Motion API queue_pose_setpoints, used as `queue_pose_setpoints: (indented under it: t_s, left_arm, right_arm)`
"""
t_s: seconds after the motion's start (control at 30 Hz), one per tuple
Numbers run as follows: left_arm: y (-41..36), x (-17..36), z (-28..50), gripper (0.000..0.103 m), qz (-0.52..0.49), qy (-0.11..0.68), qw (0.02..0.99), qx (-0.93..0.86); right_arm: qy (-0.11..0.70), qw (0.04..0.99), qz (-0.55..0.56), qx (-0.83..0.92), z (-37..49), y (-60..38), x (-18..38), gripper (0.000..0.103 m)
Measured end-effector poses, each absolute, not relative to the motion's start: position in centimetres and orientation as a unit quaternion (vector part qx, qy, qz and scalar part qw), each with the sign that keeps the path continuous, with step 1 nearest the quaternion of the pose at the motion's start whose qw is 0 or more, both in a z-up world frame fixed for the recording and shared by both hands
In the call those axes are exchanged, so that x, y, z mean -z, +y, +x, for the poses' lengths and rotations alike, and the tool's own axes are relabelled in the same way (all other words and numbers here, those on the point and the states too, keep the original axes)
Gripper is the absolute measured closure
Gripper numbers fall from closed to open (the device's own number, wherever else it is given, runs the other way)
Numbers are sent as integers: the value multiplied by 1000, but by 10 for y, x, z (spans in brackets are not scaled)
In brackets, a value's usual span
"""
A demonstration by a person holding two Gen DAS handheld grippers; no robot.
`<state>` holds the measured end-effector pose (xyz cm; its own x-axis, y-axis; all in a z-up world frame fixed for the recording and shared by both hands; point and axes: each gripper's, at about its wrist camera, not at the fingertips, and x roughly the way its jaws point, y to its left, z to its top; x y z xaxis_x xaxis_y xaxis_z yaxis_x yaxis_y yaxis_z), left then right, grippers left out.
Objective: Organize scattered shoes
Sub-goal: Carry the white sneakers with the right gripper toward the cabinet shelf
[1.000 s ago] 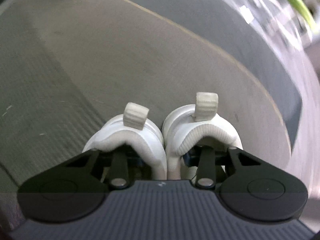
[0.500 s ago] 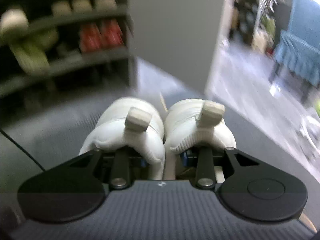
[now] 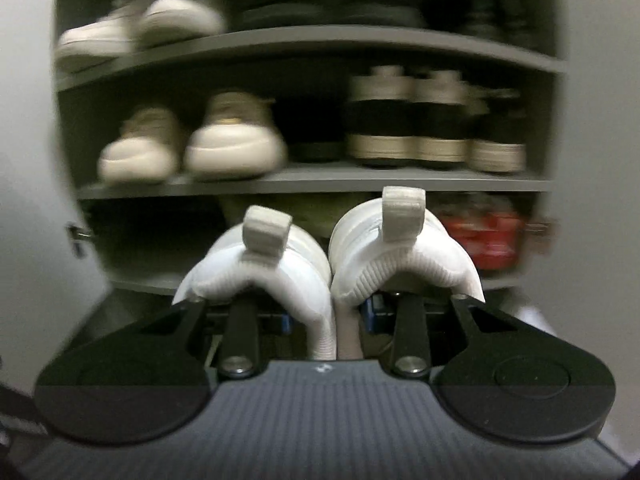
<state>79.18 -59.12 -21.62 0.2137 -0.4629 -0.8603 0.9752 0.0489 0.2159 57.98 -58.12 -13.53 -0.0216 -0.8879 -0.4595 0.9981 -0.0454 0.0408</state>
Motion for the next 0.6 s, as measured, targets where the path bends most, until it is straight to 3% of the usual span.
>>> queue_pose_setpoints:
  t_s: [0.3, 0.6]
  left_arm:
    - [-600, 212, 835, 6, 410, 325, 678, 517]
    - [-601, 224, 839, 6, 440, 337, 663, 503]
  right_arm:
    - [131, 714, 244, 643, 677, -677, 171, 68]
    - [124, 709, 257, 645, 712, -744, 199, 68]
